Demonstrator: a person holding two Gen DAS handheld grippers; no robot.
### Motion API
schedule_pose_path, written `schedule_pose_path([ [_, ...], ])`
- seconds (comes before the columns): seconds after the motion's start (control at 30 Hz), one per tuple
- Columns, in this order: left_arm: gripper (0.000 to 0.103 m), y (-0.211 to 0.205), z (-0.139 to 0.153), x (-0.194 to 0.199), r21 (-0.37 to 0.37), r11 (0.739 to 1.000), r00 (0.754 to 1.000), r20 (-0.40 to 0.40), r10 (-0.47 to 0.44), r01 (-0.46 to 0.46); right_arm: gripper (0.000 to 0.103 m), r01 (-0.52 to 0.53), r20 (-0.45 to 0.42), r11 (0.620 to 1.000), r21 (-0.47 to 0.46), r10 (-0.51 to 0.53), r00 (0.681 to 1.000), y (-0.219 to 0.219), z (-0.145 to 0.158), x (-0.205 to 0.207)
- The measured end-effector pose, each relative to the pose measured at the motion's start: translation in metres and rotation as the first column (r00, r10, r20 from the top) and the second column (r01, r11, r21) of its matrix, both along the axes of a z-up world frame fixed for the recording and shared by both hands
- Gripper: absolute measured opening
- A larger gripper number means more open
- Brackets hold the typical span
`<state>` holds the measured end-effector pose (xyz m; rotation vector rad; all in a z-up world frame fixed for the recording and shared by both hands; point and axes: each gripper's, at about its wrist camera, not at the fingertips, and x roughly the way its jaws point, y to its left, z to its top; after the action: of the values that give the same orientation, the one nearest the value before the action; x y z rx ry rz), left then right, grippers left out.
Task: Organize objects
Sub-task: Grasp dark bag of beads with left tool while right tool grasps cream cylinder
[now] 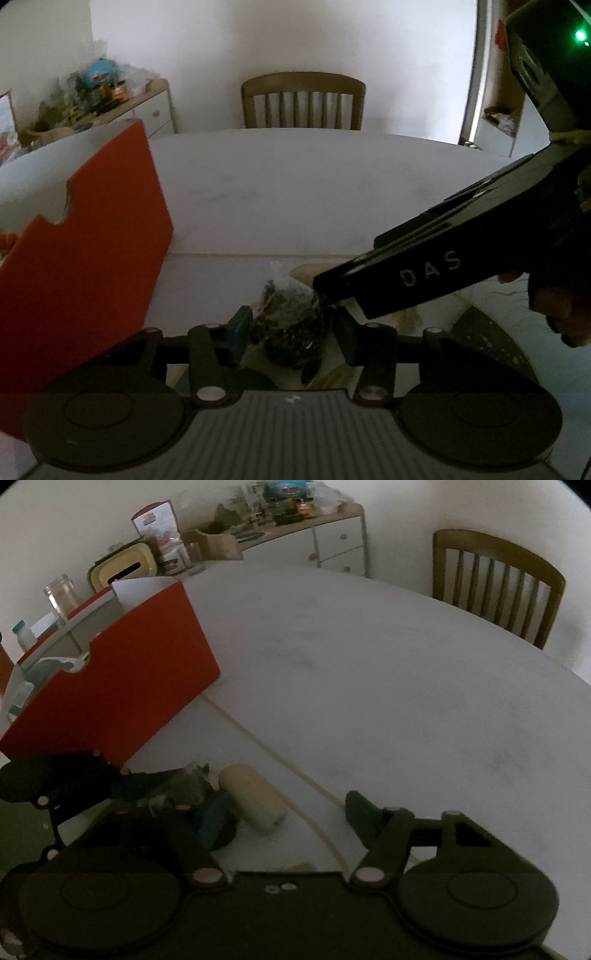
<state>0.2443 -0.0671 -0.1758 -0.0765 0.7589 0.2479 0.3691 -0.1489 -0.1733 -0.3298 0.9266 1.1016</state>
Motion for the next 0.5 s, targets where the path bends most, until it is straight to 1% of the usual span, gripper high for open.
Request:
schedule_pose_path([
  [0.1,0.043,0.0017,0.0004,-0.0010,-0.008,1.000,1.000,-0.007,0.027,-0.027,0.058,-0.022,-0.009,1.000,0.019,0.023,1.000,0.0055,0.0002,-0.0011],
  [0.17,0.042,0.0043,0.0006,-0.0022,-0.027,0.999,0.999,-0.010,0.037,-0.037,0.049,-0.032,-0.021,0.999,0.029,0.033,0.999,0.0081,0.0001,-0.0020],
  [0.2,0.041,0.0050,0.0008,-0.0029,-0.032,0.999,0.999,-0.011,0.040,-0.041,0.046,-0.037,-0.020,0.999,0.032,0.037,0.999,0.0093,0.0001,-0.0032],
  [0.3,0.039,0.0065,0.0025,-0.0044,-0.044,0.998,0.999,-0.014,0.048,-0.049,0.034,-0.038,-0.034,0.998,0.045,0.040,0.999,0.0097,0.0003,-0.0045],
  [0.33,0.039,0.0066,0.0031,-0.0049,-0.046,0.998,0.999,-0.016,0.051,-0.051,0.028,-0.037,-0.043,0.998,0.051,0.040,0.998,0.0095,0.0003,-0.0044],
  [0.4,0.038,0.0076,0.0040,-0.0057,-0.058,0.997,0.998,-0.021,0.053,-0.054,0.028,-0.021,-0.045,0.998,0.052,0.023,0.999,0.0088,0.0010,-0.0064],
  [0.5,0.036,0.0080,0.0072,-0.0077,-0.062,0.997,0.998,-0.024,0.053,-0.055,0.024,0.028,-0.052,0.998,0.056,-0.025,0.998,0.0048,0.0024,-0.0077],
])
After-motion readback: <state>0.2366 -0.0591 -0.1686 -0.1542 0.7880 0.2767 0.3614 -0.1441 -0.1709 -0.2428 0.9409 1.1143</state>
